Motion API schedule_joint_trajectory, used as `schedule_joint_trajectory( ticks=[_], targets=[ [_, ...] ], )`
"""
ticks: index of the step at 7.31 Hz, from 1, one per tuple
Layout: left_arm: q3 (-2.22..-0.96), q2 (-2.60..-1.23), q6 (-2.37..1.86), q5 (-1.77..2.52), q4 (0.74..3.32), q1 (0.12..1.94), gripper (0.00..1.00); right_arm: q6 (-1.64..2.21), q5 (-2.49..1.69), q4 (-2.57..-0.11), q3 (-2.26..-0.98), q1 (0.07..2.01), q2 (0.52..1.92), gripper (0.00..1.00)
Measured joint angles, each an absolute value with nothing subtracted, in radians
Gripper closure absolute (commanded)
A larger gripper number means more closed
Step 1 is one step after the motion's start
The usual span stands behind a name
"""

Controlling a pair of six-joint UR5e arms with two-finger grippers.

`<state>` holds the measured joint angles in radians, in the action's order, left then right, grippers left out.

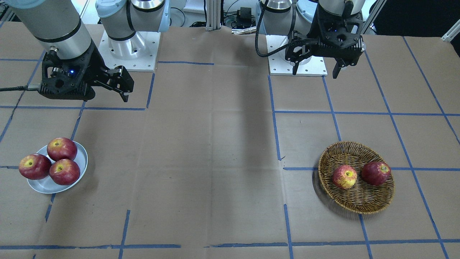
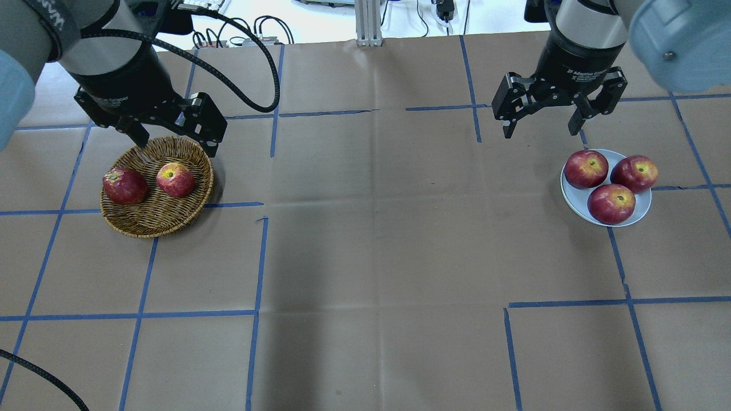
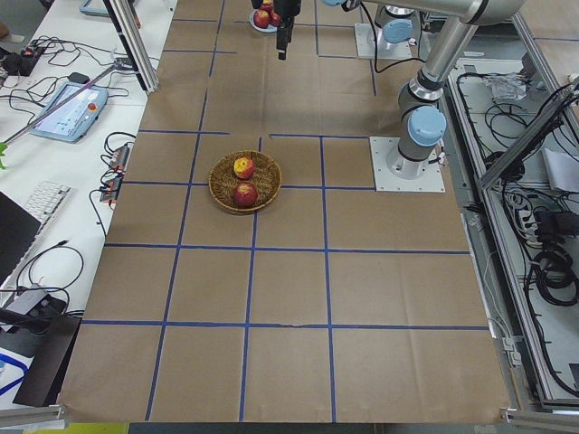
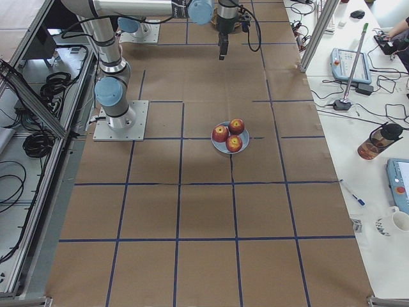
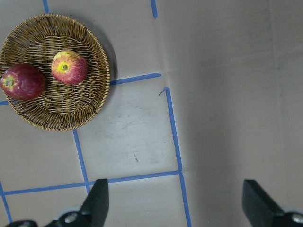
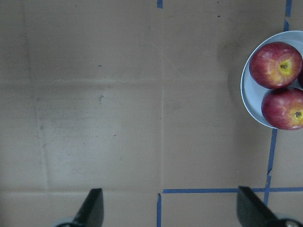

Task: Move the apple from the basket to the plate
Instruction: 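Lower the left gripper into the basket over the yellow-red apple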

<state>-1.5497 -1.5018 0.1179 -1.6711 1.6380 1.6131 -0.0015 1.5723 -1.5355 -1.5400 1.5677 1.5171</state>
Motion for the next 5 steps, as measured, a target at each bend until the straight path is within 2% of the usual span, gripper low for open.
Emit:
schedule_joint_trajectory(
  ticks=[2, 5],
  targets=[
    [-1.571, -1.520, 0.185, -1.688, 1.601, 1.563, 0.01, -0.002, 1.572, -1.536, -1.540, 1.568, 1.517, 0.00],
    [-1.702, -1.577, 0.423, -1.638, 1.381, 1.420, 0.01, -0.002, 1.572, -1.536, -1.539, 1.568, 1.517, 0.00]
  ],
)
